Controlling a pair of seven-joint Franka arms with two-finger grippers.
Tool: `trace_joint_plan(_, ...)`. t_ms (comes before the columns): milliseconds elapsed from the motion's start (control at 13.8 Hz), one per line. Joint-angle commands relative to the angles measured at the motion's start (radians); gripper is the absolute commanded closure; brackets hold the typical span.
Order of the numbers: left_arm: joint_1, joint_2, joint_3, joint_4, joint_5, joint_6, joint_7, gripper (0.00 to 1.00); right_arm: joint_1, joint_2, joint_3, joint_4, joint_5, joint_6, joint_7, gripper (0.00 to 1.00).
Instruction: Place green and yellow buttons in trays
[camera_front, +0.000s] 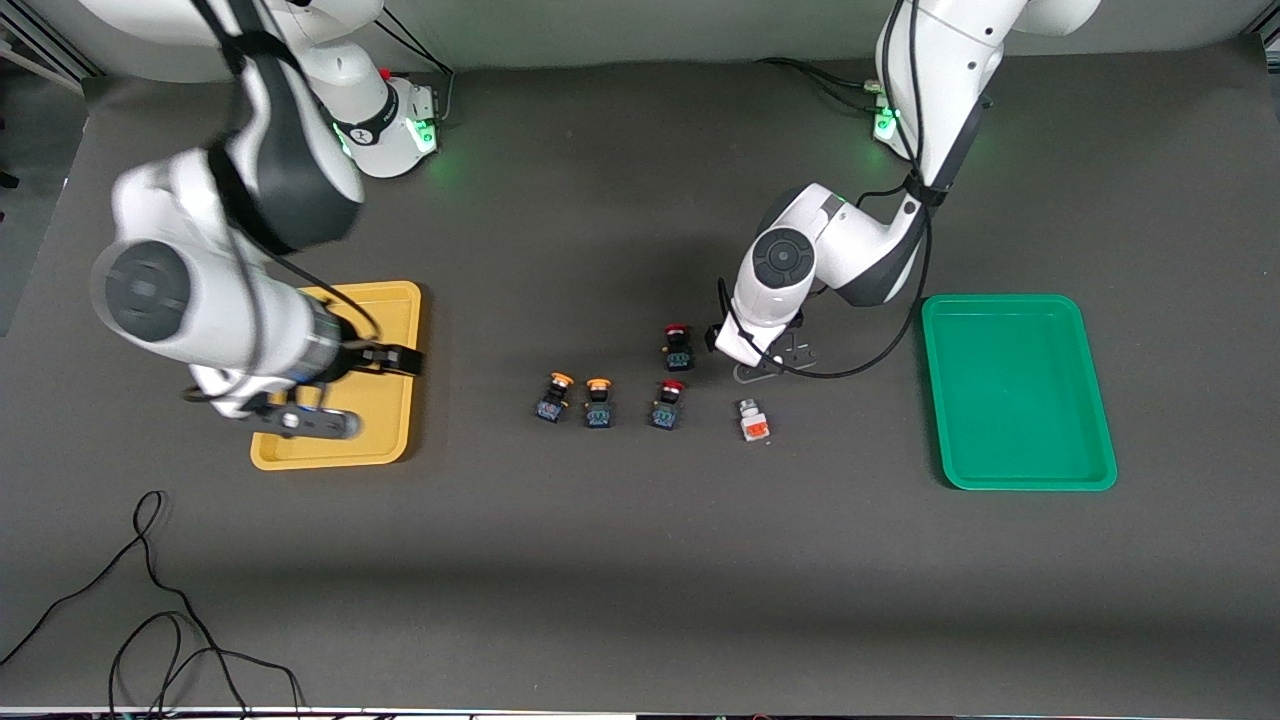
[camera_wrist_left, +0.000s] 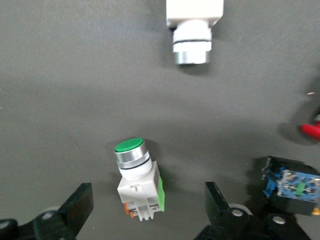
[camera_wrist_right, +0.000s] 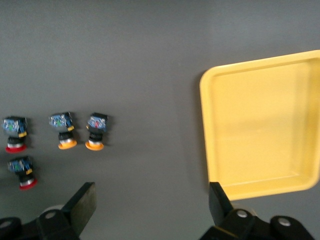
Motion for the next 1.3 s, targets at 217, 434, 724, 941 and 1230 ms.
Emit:
trace_joint_plan(217,-0.014,-0.008,0.015,-0.033,0.018,0.037,-0.067,0.42,0.076,0.169,-0.009,0.021,0.043,0.166,0.163,0.00)
trace_joint_plan(434,-0.014,-0.006,0.016,-0.033,0.018,0.043,-0.078,0.63,0.114,0.238,-0.009,0.021,0.043,0.233,0.232,0.00)
trace_joint_plan(724,-0.009,-0.021,0.018,-0.022,0.018,0.020,-0.076,0.75,0.149,0.317,-0.009,0.021,0.043,0.315,0.343,0.00)
trace_joint_plan(941,-0.002,-0.128,0.018,-0.010,0.032,-0.087,-0.043,0.80,0.158,0.353,-0.008,0.020,0.048,0.338,0.396,0.00)
trace_joint_plan(1230,0.052,-0.287,0.012,0.148,0.012,-0.410,0.085,0.84,0.172,0.413,-0.008,0.020,0.051,0.378,0.453,0.00)
